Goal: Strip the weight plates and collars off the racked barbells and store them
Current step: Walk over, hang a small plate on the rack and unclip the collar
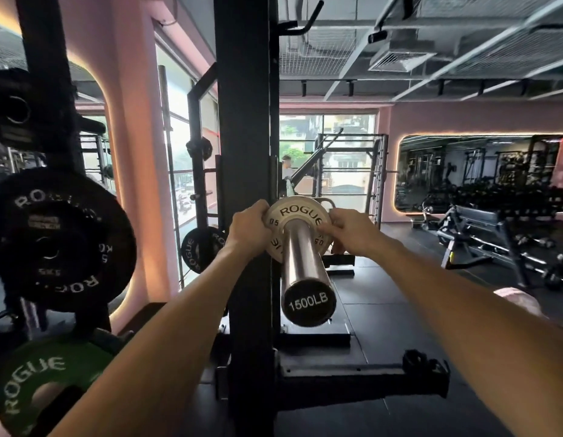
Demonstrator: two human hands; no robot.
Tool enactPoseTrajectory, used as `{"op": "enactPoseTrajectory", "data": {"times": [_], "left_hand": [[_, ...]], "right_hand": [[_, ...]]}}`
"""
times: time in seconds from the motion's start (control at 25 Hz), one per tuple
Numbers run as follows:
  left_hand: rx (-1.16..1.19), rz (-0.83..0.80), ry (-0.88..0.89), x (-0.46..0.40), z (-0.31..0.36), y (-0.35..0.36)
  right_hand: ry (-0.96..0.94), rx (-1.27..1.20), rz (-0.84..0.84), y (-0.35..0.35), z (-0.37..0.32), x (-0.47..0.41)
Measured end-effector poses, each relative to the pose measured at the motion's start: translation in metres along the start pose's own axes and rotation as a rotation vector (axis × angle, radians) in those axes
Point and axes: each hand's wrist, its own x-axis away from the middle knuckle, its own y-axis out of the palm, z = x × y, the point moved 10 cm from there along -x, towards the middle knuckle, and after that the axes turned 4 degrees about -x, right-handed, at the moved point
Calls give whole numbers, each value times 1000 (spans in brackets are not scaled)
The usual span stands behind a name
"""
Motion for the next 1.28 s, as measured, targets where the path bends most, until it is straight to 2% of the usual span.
{"op": "enactPoseTrajectory", "data": {"times": [0.36, 0.64, 0.72, 0.8, 0.88, 1.04, 1.16, 1.28], "left_hand": [[-51, -8, 0, -106, -42, 70], [-40, -50, -2, -145, -55, 98], [-26, -53, 3, -147, -57, 98], [2, -35, -26, -141, -61, 97], [52, -37, -103, -125, -67, 104], [201, -209, -330, -84, -98, 154], [170, -331, -287, -65, -76, 198], [119, -339, -165, -56, -20, 223]], "right_hand": [[-13, 92, -5, 26, 57, -122], [37, 96, -30, 34, 83, -168], [42, 88, -54, 35, 83, -170], [32, 120, -4, 34, 83, -168], [69, 112, 21, 33, 90, -159], [156, 116, -15, 32, 118, -132], [221, 138, -55, 16, 140, -101], [269, 162, -43, -14, 171, -76]]}}
